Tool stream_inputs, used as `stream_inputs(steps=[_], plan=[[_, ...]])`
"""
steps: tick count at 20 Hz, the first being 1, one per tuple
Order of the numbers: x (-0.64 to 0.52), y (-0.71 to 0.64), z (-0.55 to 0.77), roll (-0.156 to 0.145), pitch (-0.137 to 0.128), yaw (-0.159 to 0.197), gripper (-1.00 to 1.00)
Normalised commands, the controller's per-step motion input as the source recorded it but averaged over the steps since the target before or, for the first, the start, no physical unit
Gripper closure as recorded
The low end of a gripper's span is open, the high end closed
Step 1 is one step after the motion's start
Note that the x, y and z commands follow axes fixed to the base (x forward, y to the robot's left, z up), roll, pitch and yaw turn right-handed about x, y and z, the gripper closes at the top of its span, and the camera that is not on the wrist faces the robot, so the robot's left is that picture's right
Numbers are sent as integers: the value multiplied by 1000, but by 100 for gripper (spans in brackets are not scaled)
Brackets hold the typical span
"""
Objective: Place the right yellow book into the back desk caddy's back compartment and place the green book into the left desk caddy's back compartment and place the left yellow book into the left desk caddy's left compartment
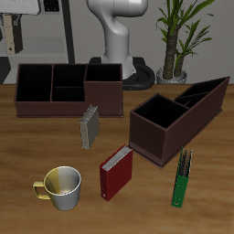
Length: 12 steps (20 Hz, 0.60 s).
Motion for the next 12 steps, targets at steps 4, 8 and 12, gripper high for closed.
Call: stream_inputs(steps=[4,8,12], plan=[[-295,385,-90,58,60,6,100],[-196,303,-75,23,29,62,100],[49,230,-119,-28,68,65,100]])
